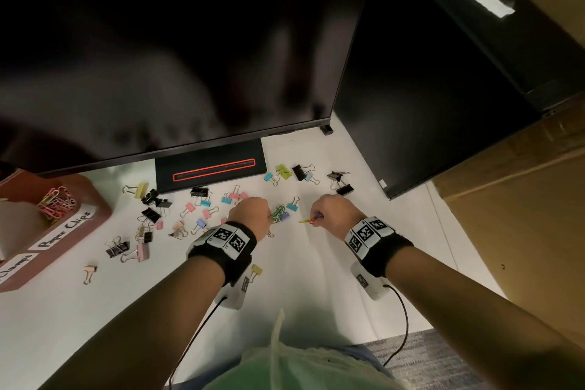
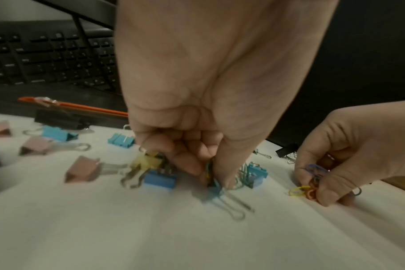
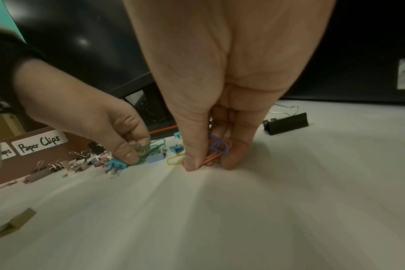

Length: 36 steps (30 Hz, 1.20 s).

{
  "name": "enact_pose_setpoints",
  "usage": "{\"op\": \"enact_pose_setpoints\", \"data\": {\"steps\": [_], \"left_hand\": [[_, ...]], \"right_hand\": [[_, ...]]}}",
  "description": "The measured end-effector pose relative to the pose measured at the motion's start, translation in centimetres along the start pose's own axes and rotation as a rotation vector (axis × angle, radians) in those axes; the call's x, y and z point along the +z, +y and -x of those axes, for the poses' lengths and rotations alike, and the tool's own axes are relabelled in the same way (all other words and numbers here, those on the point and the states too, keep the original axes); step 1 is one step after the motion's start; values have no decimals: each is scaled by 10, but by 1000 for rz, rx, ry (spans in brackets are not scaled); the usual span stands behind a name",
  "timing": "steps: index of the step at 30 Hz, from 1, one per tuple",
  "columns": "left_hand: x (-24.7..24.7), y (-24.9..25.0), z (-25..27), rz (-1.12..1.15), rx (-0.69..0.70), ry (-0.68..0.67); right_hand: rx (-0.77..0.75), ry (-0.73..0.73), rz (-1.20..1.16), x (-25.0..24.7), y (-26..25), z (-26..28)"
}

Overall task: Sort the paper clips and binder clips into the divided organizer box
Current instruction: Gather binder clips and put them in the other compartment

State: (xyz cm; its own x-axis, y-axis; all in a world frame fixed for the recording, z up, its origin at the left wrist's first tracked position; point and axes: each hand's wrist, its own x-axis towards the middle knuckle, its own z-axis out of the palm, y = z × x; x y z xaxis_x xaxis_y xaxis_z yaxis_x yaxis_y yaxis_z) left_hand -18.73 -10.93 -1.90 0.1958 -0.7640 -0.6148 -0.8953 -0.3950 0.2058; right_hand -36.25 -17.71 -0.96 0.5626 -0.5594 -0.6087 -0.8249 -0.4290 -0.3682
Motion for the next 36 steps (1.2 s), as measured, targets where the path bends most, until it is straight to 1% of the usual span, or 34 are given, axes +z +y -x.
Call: {"op": "enact_pose_setpoints", "data": {"steps": [2,4,7,11,14,16,19,21,24,26,29,31,34,36], "left_hand": [[2,-5,8,65,45,50],[4,-13,17,178,106,119],[-3,-33,34,352,134,228],[-13,-79,64,513,84,398],[-15,-125,85,498,34,489],[-19,-156,97,467,4,518],[-34,-195,115,444,-60,543],[-51,-218,128,481,-116,598],[-78,-257,142,413,-175,693],[-92,-287,144,397,-228,703],[-107,-317,140,363,-271,674],[-113,-328,135,410,-279,616],[-114,-339,128,446,-268,499],[-113,-344,129,414,-240,467]], "right_hand": [[-4,-7,-1,0,0,1],[-9,-12,1,0,1,1],[-13,17,5,3,2,2],[4,39,-12,6,0,1],[-12,95,-27,6,-11,1],[-46,130,-22,2,-28,2],[-132,160,-28,-6,-71,0],[-206,195,-39,-12,-110,-4],[-338,216,-65,-21,-185,-19],[-430,239,-94,-23,-243,-32],[-527,255,-138,-16,-322,-56],[-550,231,-136,-6,-366,-73],[-518,206,-97,10,-412,-100],[-476,165,-70,21,-428,-113]]}}
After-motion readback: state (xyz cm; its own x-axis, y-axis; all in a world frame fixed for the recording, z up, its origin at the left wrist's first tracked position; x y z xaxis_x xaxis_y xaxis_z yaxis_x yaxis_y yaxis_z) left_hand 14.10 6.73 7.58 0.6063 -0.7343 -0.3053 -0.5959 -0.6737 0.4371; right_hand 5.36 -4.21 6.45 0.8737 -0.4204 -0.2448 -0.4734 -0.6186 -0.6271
